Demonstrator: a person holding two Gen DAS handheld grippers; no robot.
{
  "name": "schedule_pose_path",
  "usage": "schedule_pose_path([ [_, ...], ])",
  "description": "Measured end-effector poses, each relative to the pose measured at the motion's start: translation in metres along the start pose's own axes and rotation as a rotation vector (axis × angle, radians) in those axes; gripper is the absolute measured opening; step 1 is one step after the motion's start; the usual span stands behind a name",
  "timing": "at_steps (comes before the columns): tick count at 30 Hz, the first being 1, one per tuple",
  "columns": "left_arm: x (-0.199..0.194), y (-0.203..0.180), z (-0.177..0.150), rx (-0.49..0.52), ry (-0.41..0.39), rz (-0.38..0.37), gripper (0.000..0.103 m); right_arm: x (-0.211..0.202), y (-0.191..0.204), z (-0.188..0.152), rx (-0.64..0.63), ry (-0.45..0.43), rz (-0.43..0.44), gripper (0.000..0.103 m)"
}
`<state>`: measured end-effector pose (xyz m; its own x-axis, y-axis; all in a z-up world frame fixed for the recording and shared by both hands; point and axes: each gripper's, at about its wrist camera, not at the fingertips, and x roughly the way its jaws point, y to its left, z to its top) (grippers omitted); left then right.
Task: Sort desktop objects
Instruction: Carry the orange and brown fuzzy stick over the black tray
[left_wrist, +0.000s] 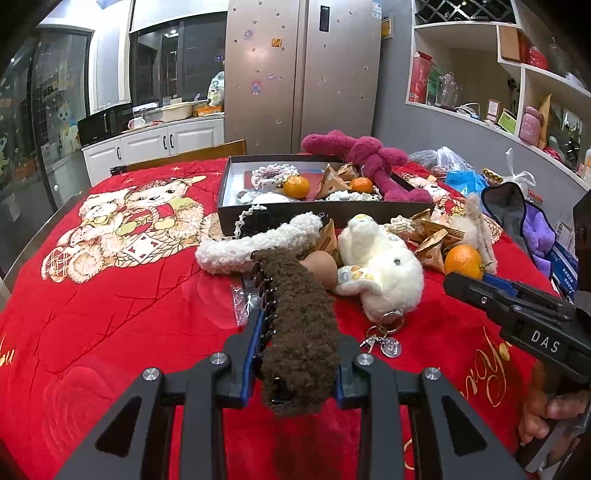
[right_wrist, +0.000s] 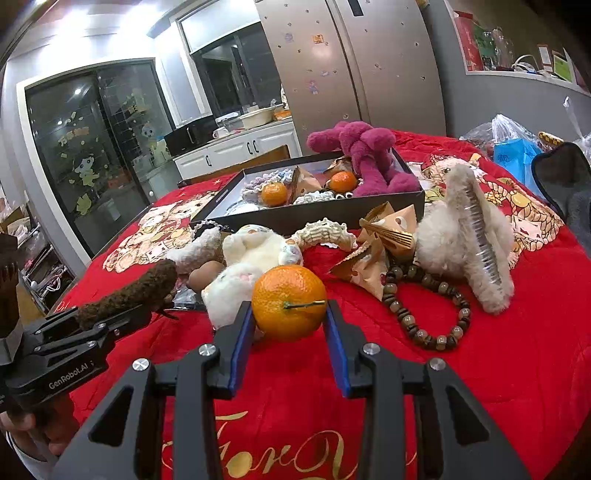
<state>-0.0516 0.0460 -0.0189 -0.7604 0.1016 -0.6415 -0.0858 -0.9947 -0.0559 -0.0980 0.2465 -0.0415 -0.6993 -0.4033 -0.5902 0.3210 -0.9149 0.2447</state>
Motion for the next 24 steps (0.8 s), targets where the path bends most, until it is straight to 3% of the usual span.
schedule_pose_path([
  [11,-0.008,0.001,0.026,0.004,-0.022,-0.056,0.031,-0.004,0.014,0.011,0.020,-0.029,0.078,0.039],
  [19,-0.008,0.018,0.098,0.008,-0.075,-0.030,0.031,-0.003,0.044,0.067,-0.029,-0.063,0.099,0.039],
  [24,0.027,0.028,0.142,0.008,-0.054,-0.002,0.031,0.025,0.059,0.119,-0.063,-0.054,0.094,0.039],
])
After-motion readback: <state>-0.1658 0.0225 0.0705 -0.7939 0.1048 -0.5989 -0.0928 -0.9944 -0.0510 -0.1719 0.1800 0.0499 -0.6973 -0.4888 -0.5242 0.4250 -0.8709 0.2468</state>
